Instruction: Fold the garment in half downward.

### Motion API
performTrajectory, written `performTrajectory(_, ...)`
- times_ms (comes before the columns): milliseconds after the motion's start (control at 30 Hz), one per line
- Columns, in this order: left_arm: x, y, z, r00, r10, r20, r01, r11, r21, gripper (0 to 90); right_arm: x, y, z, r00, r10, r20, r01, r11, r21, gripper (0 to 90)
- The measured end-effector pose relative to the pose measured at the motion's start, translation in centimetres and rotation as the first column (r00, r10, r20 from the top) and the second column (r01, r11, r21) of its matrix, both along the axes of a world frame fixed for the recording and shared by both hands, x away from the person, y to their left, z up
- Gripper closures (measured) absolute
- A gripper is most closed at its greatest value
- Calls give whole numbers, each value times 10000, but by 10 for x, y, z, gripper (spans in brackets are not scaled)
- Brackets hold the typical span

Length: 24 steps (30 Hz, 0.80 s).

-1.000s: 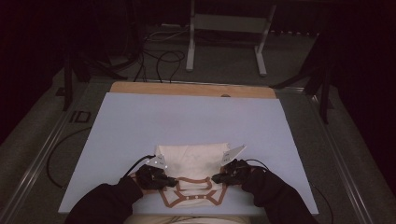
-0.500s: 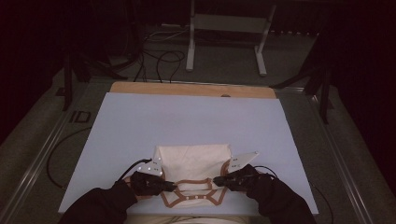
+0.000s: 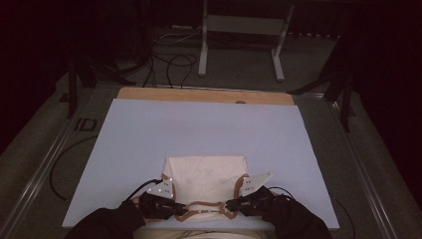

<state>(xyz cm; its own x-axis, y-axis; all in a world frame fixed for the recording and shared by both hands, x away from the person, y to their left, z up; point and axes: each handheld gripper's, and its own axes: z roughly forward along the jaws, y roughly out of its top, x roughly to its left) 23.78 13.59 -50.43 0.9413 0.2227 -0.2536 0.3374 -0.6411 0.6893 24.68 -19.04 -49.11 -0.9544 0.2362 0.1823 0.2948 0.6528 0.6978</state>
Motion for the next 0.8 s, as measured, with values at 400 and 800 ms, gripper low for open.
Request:
performTrajectory(400,-12,1,-1,9988,-482,-93,484,9986,193,765,-9,2,-7,9949,817,-594,-822,9966,-54,706)
performTrajectory(800,-19,-2,-6,9946,-877,-549,907,9944,551,695,-11,4,-14,9868,887,-1356,-975,9935,-592,517)
